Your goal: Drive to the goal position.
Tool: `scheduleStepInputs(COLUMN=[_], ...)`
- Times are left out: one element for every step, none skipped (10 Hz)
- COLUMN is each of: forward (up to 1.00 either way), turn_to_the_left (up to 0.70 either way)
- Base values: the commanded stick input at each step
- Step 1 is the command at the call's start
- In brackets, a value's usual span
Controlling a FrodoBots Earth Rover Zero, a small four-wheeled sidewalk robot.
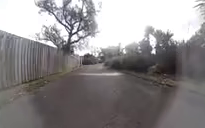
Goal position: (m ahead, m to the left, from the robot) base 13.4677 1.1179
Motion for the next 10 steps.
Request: scheduleStepInputs(forward=[0.7, 0.7, 0.7, 0.7, 0.7, 0.7, 0.7, 0.7, 0.7, 0.7], turn_to_the_left=[0.0, 0.0, 0.0, 0.0, 0.0, 0.0, -0.17, -0.31, -0.35, -0.35])
